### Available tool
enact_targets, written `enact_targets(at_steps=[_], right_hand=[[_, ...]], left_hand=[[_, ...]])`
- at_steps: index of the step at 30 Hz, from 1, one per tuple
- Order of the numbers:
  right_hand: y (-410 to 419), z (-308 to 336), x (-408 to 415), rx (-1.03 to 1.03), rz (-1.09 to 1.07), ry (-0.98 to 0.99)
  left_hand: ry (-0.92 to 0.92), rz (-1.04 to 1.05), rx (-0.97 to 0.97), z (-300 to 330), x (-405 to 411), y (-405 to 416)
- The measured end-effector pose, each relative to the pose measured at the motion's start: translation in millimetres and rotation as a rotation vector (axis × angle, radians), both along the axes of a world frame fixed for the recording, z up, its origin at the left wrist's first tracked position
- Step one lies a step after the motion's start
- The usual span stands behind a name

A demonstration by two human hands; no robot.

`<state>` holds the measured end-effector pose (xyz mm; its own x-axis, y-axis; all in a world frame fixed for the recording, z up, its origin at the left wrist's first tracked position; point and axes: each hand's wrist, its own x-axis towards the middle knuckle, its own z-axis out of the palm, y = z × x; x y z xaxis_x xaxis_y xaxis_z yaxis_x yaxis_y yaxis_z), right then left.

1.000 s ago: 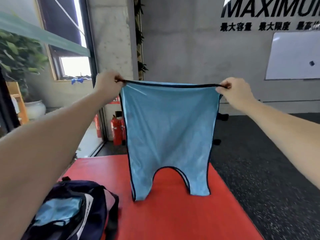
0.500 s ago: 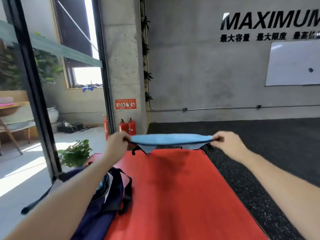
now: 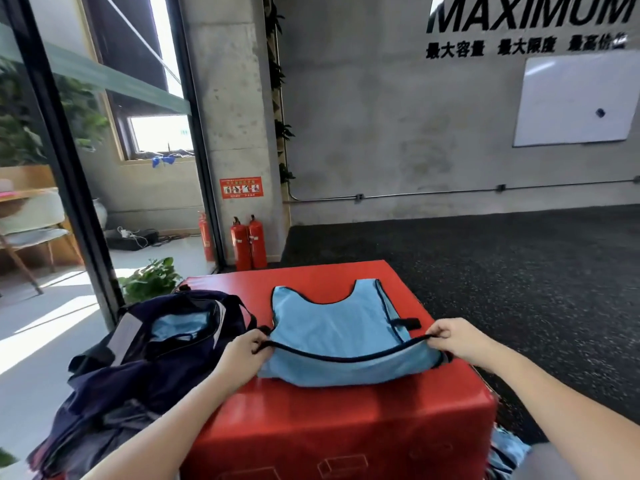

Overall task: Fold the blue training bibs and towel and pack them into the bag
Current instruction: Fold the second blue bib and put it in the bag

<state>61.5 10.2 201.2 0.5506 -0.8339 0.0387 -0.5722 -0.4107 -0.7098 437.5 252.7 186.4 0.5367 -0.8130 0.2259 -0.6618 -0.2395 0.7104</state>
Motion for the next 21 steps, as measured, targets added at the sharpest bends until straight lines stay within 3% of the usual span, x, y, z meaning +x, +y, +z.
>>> enact_targets(at_steps=[7,13,21], right_hand=[[-25,20,-8,0.127,0.044,-0.015],[-59,18,22,0.143,0.003,-0.093],[-116,-34,83,0.025,-0.141,-0.106]], left_hand=[[0.163,-0.095,-0.113,17,-1,-17],[0.081,0.091,-0.149,6,12,-50],[0.07,0.214,-0.101,-40,45,-98]])
